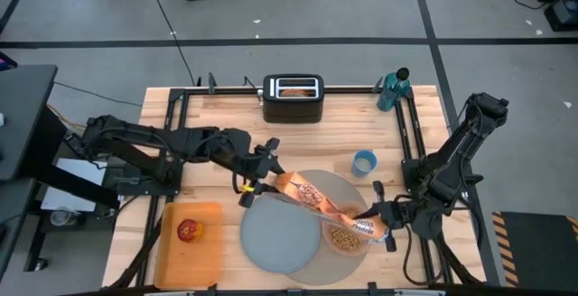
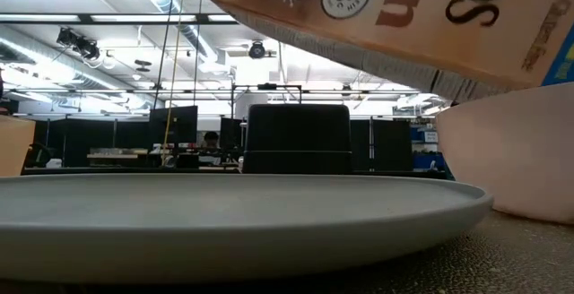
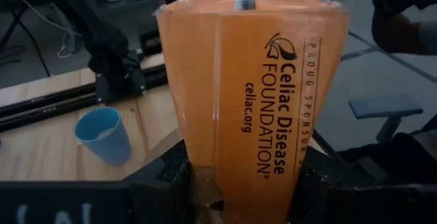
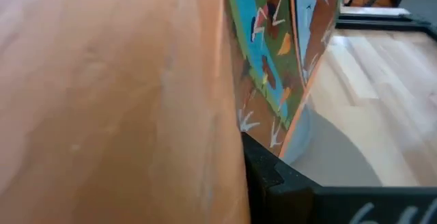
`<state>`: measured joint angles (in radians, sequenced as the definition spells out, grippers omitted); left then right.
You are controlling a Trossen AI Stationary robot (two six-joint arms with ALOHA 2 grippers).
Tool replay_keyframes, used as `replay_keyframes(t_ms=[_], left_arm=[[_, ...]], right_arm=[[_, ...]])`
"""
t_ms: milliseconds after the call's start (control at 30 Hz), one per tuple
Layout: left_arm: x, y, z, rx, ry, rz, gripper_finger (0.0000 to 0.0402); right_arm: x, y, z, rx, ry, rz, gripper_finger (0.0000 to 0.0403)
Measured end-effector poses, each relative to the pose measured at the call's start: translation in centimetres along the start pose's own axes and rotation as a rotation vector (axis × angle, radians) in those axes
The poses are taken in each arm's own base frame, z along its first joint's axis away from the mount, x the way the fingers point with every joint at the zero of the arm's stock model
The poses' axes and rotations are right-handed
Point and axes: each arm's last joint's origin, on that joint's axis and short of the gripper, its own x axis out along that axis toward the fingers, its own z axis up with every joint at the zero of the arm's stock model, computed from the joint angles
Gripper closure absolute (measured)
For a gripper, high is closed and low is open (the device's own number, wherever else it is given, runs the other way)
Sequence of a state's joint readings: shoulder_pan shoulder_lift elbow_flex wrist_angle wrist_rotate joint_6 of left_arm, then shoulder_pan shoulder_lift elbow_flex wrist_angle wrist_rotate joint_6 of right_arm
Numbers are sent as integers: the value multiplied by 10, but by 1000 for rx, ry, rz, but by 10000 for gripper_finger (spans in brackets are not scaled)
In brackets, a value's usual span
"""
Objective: Arrange a breakfast setting
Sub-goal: Pour the cereal from the cereal box into the orange bowl
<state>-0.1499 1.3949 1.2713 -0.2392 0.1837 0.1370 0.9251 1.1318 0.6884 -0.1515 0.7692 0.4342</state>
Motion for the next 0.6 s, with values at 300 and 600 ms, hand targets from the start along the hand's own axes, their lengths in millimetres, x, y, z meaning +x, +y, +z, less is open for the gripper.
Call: replay_keyframes(t_ms=[300, 600], left_arm=[[0, 0, -2, 5, 27, 5, 230], [0, -2, -2, 22, 28, -4, 231]], right_arm=[[-5, -4, 2, 3, -20, -25, 394], [-8, -3, 2, 57, -25, -30, 394]])
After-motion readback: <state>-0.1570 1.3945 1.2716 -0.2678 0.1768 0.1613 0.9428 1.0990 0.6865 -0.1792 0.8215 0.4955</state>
